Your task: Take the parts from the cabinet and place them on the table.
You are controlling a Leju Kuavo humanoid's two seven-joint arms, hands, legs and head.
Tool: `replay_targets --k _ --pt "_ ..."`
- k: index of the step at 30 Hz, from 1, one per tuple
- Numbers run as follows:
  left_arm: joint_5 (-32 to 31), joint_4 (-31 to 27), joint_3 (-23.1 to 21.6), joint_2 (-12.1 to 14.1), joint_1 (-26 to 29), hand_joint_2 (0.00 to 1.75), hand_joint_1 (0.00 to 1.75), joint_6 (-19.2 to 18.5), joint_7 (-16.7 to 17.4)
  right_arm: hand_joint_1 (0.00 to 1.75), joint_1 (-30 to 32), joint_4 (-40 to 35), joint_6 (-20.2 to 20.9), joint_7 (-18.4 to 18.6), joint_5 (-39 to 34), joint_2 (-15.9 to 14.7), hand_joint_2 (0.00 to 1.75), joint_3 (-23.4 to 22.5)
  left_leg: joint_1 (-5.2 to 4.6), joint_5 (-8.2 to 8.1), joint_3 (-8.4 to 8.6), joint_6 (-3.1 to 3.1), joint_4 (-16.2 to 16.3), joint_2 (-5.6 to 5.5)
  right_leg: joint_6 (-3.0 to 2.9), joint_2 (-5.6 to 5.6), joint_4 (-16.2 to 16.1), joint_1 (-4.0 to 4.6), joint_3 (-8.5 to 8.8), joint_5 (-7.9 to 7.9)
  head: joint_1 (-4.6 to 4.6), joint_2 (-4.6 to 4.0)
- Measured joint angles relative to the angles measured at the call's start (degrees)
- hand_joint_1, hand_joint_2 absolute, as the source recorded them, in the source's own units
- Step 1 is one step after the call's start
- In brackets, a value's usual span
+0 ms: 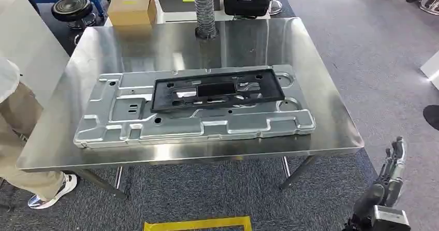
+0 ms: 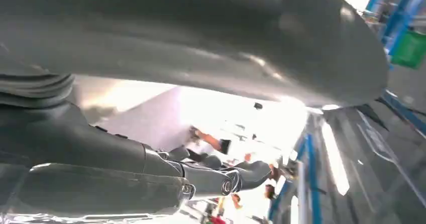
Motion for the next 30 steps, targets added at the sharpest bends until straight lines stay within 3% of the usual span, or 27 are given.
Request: replay_targets --k 1,2,4,5,6,7,8,9,10,11,12,15,16,17,18,20,21,22,23,24,25,26,27,28,30 --pt "-0.26 0.00 0.04 -0.29 0.08 0.00 0.00 -0.02 0.00 0.00 -0.01 0.74 0.66 -0.04 0.02 0.33 0.00 -0.81 0.66 1.01 -0.29 0.30 -0.64 0.39 0.30 0.11 0.43 -0.09 -0.31 -0.42 -0.11 0.00" --pt "-0.28 0.00 0.09 -0.28 0.00 0.00 0.00 -0.02 0.11 0.00 0.04 1.79 1.18 -0.04 0.26 0.87 0.00 -1.62 0.57 1.71 -1.07 0.92 -0.75 0.53 0.58 0.40 2.06 -0.16 -1.14 -3.47 0.04 0.00" --pt "-0.39 -0.02 0.15 -0.31 -0.03 0.00 0.00 0.02 0.28 0.00 -0.05 3.63 1.55 0.24 1.80 1.22 0.00 -3.04 0.51 2.92 -2.71 1.16 -0.62 0.58 1.15 0.43 9.58 -0.57 -3.29 -10.27 0.33 0.02" --pt "-0.48 -0.02 0.30 -0.31 -0.01 0.00 0.00 0.06 0.39 0.00 -0.08 4.70 1.68 0.28 2.87 1.60 0.00 -3.80 0.49 3.54 -3.53 1.11 -0.51 0.63 1.50 0.43 14.08 -0.76 -4.33 -12.63 0.26 0.02" --pt "-0.50 -0.02 0.46 -0.33 -0.02 0.00 0.00 0.11 0.50 0.00 -0.09 6.00 2.16 0.75 3.92 2.03 0.00 -4.69 0.50 4.10 -4.47 1.03 -0.25 0.67 1.76 0.42 17.14 -0.92 -4.75 -13.13 0.35 0.00" --pt "-0.50 -0.02 0.59 -0.33 -0.01 0.00 0.00 0.15 0.52 0.00 -0.12 7.24 2.66 1.16 4.75 2.36 0.00 -5.29 0.56 4.63 -5.55 0.85 0.12 0.68 2.01 0.42 17.90 -1.17 -4.05 -11.76 0.33 0.02" --pt "-0.55 -0.02 0.72 -0.37 -0.02 0.00 0.00 0.18 0.55 0.00 -0.22 8.51 2.84 1.20 5.36 2.62 0.00 -5.84 0.61 5.05 -6.27 0.69 0.52 0.68 2.18 0.42 16.24 -1.42 -2.20 -9.69 0.33 0.02" --pt "-0.65 -0.02 0.87 -0.46 -0.02 0.00 0.00 0.22 0.55 0.00 -0.48 10.06 3.05 1.20 6.27 2.95 0.00 -6.49 0.70 5.37 -7.29 0.44 0.98 0.68 2.28 0.41 12.31 -1.65 0.77 -7.52 0.33 0.02" --pt "-0.81 -0.02 0.98 -0.48 -0.03 0.00 0.00 0.24 0.55 0.00 -0.90 11.59 3.12 1.25 7.47 3.23 0.00 -7.10 0.76 5.66 -8.11 0.15 1.53 0.65 2.35 0.41 7.31 -1.83 4.30 -6.52 0.33 0.02" --pt "-0.96 -0.02 1.05 -0.50 -0.07 0.00 0.00 0.24 0.52 0.00 -1.74 13.51 2.86 1.16 9.12 3.45 0.00 -7.76 0.74 5.90 -8.75 -0.16 2.21 0.67 2.24 0.48 1.95 -1.93 7.88 -7.98 0.33 0.02" --pt "-1.18 -0.02 1.09 -0.57 -0.10 0.00 0.00 0.22 0.48 0.00 -2.72 16.24 2.08 0.99 11.07 3.60 0.00 -8.58 0.61 6.15 -9.26 -0.53 2.67 0.67 1.60 0.66 -1.12 -1.30 9.32 -9.14 0.28 0.02" --pt "-1.73 -0.02 1.31 -0.74 -0.22 0.00 0.00 -0.20 0.22 0.00 -5.47 26.05 -0.29 0.48 14.89 3.78 0.00 -11.59 0.88 7.64 -9.36 -1.77 2.25 0.65 0.18 0.69 -0.62 -0.82 8.36 -8.23 0.35 0.02" --pt "-2.08 -0.02 1.40 -0.74 -0.06 0.00 0.00 -0.28 0.17 0.00 -6.56 30.03 -2.07 -0.11 16.27 3.76 0.00 -12.81 1.03 7.77 -9.60 -2.12 2.34 0.55 -0.48 0.54 -1.08 -1.16 7.94 -7.40 0.35 0.02" --pt "-2.32 -0.02 1.49 -0.77 -0.03 0.00 0.00 -0.37 0.13 0.00 -7.96 35.17 -4.43 -1.39 17.81 3.74 0.00 -14.22 1.24 5.40 -10.27 -2.33 3.59 0.51 -0.96 0.32 -1.08 -1.16 7.31 -6.70 0.29 0.02" --pt "-2.49 -0.02 1.51 -0.85 0.01 0.00 0.00 -0.50 0.13 0.00 -9.24 39.77 -5.95 -2.47 18.41 3.43 0.00 -15.50 1.25 1.69 -11.31 -2.46 6.57 0.50 -1.41 0.31 -1.07 -1.12 6.42 -6.10 0.13 0.00" --pt "-2.93 -0.02 1.53 -0.85 -0.08 0.00 0.00 -0.59 0.13 0.00 -11.58 50.27 -8.30 -2.51 19.48 2.09 0.00 -18.49 1.25 -4.61 -13.71 -2.76 15.53 0.50 -1.57 0.25 -1.02 -0.81 4.62 -4.73 0.04 0.02" --pt "-3.26 -0.02 1.57 -0.81 -0.09 0.00 0.00 -0.59 0.13 0.00 -12.64 55.69 -9.38 -1.81 20.35 1.24 0.00 -19.94 1.23 -5.67 -14.23 -2.80 18.96 0.50 -1.53 0.25 -0.90 -0.69 3.68 -4.09 -0.02 0.02" --pt "-3.34 -0.02 1.66 -0.74 -0.07 0.00 0.00 -0.59 0.13 0.00 -13.31 60.65 -10.08 -0.67 20.92 0.41 0.00 -21.23 1.20 -4.79 -13.71 -2.74 20.48 0.49 -1.46 0.18 -0.77 -0.59 2.78 -3.49 0.00 0.02" --pt "-3.39 -0.02 1.79 -0.72 -0.06 0.00 0.00 -0.59 0.13 0.00 -13.72 65.00 -10.04 0.07 21.07 -0.38 0.00 -22.36 1.19 -2.69 -12.16 -2.61 19.65 0.49 -1.40 0.00 -0.57 -0.55 1.99 -3.02 0.02 0.02" --pt "-3.45 -0.02 1.90 -0.72 -0.07 0.00 0.00 -0.59 0.13 0.00 -13.90 68.53 -10.04 0.31 21.07 -0.97 0.00 -23.46 1.14 -0.29 -9.66 -2.44 16.88 0.48 -1.30 -0.10 -0.26 -0.52 1.17 -2.62 0.02 0.02" --pt "-3.47 -0.02 1.97 -0.72 -0.09 0.00 0.00 -0.61 0.13 0.00 -14.15 71.85 -10.04 0.31 21.07 -1.51 0.00 -24.48 1.03 1.31 -5.81 -2.04 11.88 0.45 -1.19 -0.09 0.12 -0.47 0.35 -2.22 0.00 0.02" --pt "-3.50 -0.04 2.03 -0.63 -0.22 0.00 0.00 -0.61 0.13 0.00 -14.59 74.54 -10.04 0.31 21.07 -1.88 0.00 -25.20 0.85 0.77 -1.66 -1.43 6.20 0.39 -1.11 -0.06 0.43 -0.50 -0.17 -1.78 -0.02 0.00" --pt "-3.50 -0.11 2.10 -0.42 -0.43 0.00 0.00 -0.61 0.13 0.00 -14.91 76.50 -10.04 0.68 21.20 -2.01 0.00 -25.62 0.60 -1.30 1.11 -1.04 1.22 0.41 -0.73 0.08 0.62 -0.23 -0.56 -1.32 0.02 0.02" --pt "-3.61 -0.11 2.19 -0.42 -0.58 0.00 0.00 -0.63 0.04 0.00 -15.21 78.23 -9.97 2.85 22.06 -2.43 0.00 -26.01 0.56 -1.69 1.35 -0.97 0.20 0.53 -0.37 -0.01 0.52 -0.32 -0.59 -0.83 0.09 0.02" --pt "-4.15 -0.11 2.34 -0.31 -0.59 0.00 0.00 -0.85 -0.02 0.00 -15.86 82.12 -8.33 13.10 25.52 -3.08 0.00 -26.25 0.11 -1.06 0.70 -0.10 0.27 0.52 0.39 -0.04 -0.05 -0.65 -0.54 0.29 -0.22 0.02"
